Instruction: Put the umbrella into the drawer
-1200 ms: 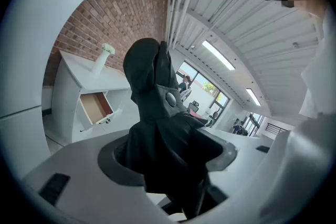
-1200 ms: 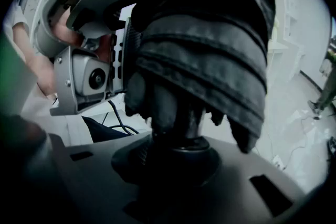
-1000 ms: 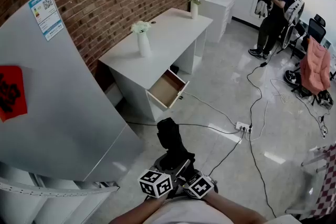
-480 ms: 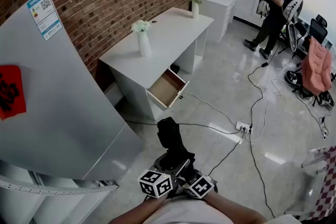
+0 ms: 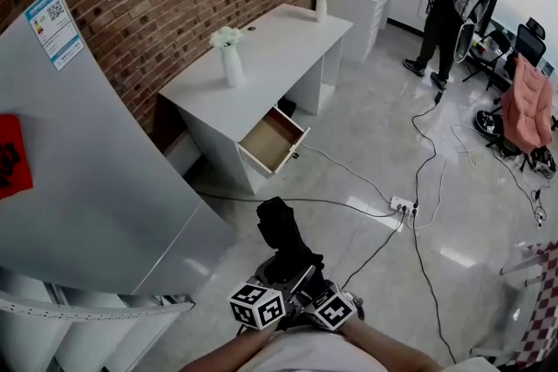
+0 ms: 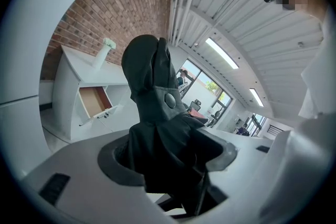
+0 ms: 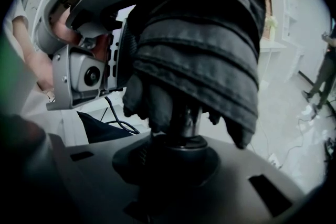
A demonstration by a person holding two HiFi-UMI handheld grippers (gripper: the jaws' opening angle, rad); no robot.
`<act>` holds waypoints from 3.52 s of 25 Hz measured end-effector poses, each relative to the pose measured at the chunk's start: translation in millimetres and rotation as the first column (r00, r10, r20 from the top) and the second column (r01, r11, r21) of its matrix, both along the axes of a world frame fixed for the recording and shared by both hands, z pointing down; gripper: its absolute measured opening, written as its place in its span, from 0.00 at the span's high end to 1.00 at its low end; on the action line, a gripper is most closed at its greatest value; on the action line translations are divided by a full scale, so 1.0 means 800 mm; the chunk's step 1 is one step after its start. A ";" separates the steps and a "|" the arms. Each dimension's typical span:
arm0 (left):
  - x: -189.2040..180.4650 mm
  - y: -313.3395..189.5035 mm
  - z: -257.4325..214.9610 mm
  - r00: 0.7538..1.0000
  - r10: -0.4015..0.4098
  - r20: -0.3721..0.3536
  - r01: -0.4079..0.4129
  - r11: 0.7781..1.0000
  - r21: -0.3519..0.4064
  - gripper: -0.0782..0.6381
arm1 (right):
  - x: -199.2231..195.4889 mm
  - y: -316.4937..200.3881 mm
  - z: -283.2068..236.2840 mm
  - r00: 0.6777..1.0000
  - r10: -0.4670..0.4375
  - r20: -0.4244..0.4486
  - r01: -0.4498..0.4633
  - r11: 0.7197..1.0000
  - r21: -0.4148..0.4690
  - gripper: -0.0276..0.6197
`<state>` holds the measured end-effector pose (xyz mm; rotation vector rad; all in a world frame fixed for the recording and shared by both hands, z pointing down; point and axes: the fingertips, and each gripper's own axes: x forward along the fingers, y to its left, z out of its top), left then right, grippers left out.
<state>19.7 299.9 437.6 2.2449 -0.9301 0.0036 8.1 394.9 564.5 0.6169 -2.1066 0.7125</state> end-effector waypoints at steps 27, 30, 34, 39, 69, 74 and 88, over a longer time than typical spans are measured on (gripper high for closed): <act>0.065 -0.026 0.016 0.994 -0.076 0.078 0.076 0.997 -0.005 0.51 | 0.061 -0.025 0.011 0.994 -0.090 0.064 0.089 0.996 0.018 0.82; 0.075 -0.032 0.015 0.996 -0.057 0.071 0.057 0.998 -0.001 0.51 | 0.071 -0.029 0.012 0.996 -0.075 0.054 0.074 0.997 0.013 0.82; 0.088 -0.041 0.014 0.997 -0.035 0.066 0.035 0.999 0.003 0.51 | 0.083 -0.039 0.011 0.997 -0.056 0.045 0.056 0.998 0.010 0.82; 0.090 -0.065 0.022 0.999 -0.020 0.046 0.021 1.000 -0.011 0.51 | 0.086 -0.063 0.016 0.999 -0.042 0.032 0.042 0.999 0.013 0.82; 0.050 -0.325 0.038 0.984 0.108 -0.141 -0.122 0.989 -0.090 0.51 | 0.057 -0.315 0.020 0.985 0.081 -0.152 -0.091 0.994 -0.057 0.82; 0.022 -0.357 0.045 0.980 0.083 -0.182 -0.105 0.988 -0.115 0.51 | 0.044 -0.333 0.030 0.979 0.045 -0.201 -0.070 0.991 -0.115 0.82; -0.050 -0.407 0.074 0.974 -0.008 -0.226 -0.031 0.985 -0.169 0.51 | -0.016 -0.374 0.047 0.977 -0.016 -0.213 -0.022 0.984 -0.174 0.82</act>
